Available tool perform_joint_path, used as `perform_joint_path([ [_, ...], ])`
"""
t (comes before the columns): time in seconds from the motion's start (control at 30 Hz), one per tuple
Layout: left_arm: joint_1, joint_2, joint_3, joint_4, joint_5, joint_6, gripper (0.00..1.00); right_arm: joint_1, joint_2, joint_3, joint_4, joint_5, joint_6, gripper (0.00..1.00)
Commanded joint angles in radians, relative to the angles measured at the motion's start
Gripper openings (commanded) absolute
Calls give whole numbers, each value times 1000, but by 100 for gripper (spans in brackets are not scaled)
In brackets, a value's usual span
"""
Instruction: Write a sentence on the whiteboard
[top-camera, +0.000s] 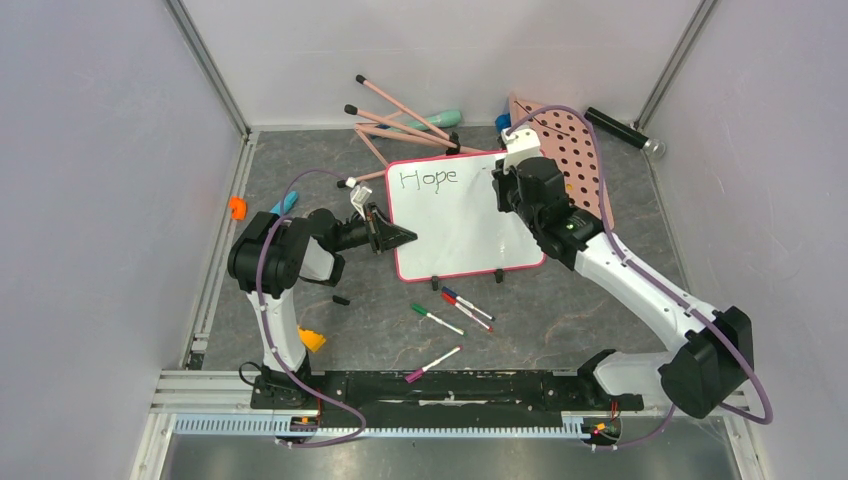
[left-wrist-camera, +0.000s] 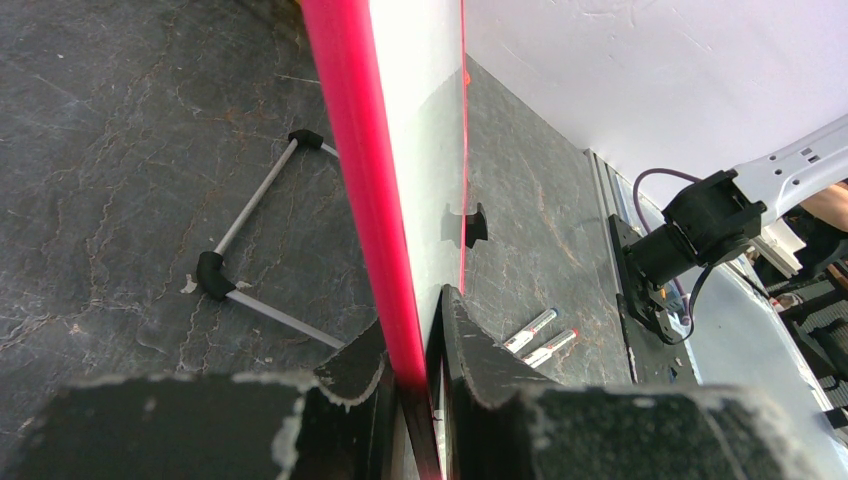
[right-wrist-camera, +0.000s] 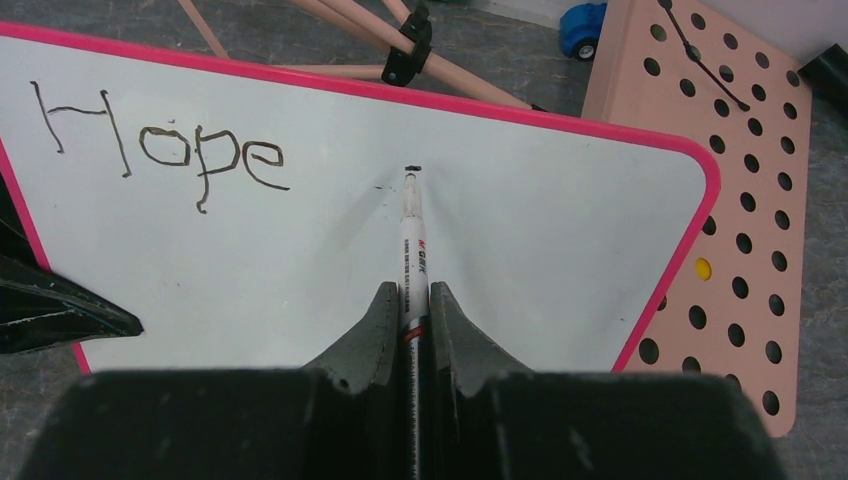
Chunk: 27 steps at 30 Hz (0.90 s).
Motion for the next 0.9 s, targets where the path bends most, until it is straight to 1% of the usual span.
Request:
perform_joint_path([
  [0.0, -6, 1, 19, 61, 3, 85, 2, -3, 18, -5, 17, -3, -3, 0],
  [0.47, -6, 2, 20, 61, 4, 83, 2, -3, 60, 9, 11, 15, -9, 0],
  [0.73, -6, 2, 21, 61, 2, 83, 2, -2, 19, -57, 6, -17, 1, 0],
  [0.87, -6, -1, 18, 61, 3, 85, 2, -3, 5, -65, 6, -25, 6, 0],
])
